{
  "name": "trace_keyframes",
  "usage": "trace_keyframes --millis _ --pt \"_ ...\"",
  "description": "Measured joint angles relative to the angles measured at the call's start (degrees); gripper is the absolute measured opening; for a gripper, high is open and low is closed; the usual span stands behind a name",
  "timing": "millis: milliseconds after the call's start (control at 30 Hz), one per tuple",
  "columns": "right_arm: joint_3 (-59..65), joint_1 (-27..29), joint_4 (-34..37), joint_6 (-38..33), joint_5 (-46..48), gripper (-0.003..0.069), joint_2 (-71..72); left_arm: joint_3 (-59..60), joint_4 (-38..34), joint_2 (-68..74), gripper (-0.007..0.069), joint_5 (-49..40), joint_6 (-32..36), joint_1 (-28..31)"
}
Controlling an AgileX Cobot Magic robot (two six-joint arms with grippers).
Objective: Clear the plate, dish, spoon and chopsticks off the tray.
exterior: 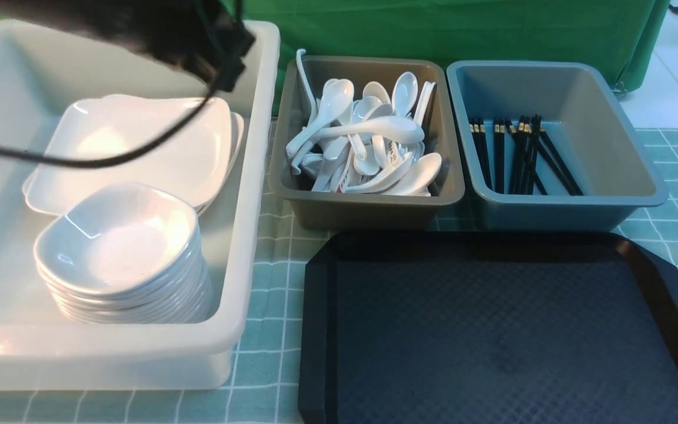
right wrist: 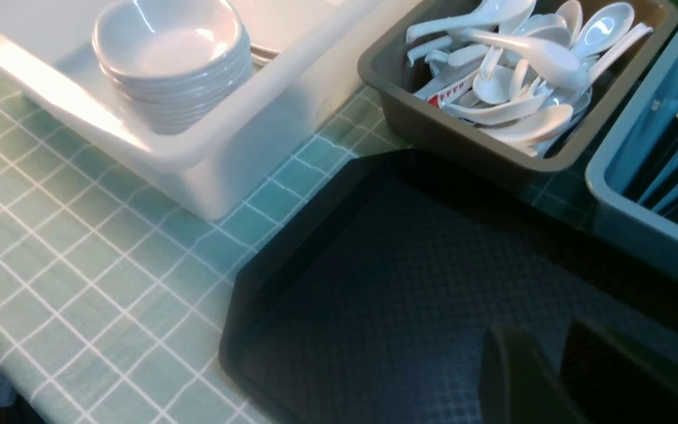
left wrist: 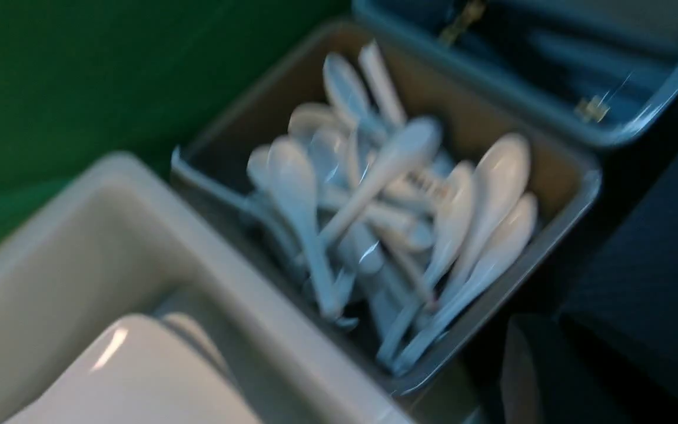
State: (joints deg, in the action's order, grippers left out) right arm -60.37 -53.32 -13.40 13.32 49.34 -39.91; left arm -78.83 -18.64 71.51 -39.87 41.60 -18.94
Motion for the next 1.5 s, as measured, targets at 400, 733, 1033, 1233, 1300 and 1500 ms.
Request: trace_keyframes --millis 400,733,1033,1233,1300,1500 --pt "0.0 0.0 0.0 0.3 -0.2 0.0025 0.0 41.4 -14.3 -37.7 0.0001 21.7 3.0 -1.0" --pt "0.0 0.0 0.0 0.3 -0.9 0.0032 0.0 51.5 -13.6 -48.2 0.0008 31.5 4.6 -1.0" --pt "0.0 0.0 0.0 0.3 -0.9 0.0054 0.0 52.5 -4.7 -48.3 0.001 30.4 4.7 -1.0" --pt "0.0 5.0 0.2 0.3 -1.0 0.0067 0.1 52.5 -2.9 -48.3 0.001 30.0 4.7 -1.0" --pt "0.2 10.5 0.3 -0.8 -1.2 0.0051 0.7 52.5 -1.8 -48.3 0.001 30.0 4.7 -1.0" --pt "10.6 25.4 4.9 -11.6 -10.0 0.0016 7.0 52.5 -1.0 -48.3 0.001 30.0 4.7 -1.0"
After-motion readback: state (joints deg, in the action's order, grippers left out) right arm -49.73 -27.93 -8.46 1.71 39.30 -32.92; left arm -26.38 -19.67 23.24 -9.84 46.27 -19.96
